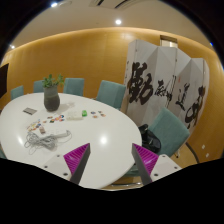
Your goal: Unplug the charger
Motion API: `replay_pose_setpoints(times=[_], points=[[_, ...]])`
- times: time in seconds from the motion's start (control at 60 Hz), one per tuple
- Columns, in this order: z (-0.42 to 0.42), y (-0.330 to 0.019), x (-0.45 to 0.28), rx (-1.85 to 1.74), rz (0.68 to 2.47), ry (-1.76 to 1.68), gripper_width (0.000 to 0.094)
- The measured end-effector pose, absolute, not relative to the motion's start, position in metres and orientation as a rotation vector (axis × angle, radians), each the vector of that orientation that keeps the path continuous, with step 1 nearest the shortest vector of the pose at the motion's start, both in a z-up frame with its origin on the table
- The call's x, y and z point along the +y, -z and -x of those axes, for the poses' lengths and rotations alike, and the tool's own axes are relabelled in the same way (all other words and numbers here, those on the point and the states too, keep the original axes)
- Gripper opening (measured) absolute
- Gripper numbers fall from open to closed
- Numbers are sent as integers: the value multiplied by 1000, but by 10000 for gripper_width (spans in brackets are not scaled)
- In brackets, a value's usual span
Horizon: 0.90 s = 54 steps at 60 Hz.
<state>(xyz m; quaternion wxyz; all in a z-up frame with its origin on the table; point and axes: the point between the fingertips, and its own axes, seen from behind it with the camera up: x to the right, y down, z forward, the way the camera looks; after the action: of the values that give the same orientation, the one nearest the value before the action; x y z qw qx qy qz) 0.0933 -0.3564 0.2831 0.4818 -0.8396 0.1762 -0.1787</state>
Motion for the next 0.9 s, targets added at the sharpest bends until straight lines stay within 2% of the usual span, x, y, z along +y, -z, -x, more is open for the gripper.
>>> replay_pose_setpoints(times=[0.25,0.4,0.433,0.7,0.9], points=[[-50,-243,-347,373,2105,421,876],[19,-187,-320,322,2153,319,871],[31,-185,-319,304,2157,271,874],[189,-131,-148,146,2074,56,871],[242,-91,-22,87,2062,22,868]])
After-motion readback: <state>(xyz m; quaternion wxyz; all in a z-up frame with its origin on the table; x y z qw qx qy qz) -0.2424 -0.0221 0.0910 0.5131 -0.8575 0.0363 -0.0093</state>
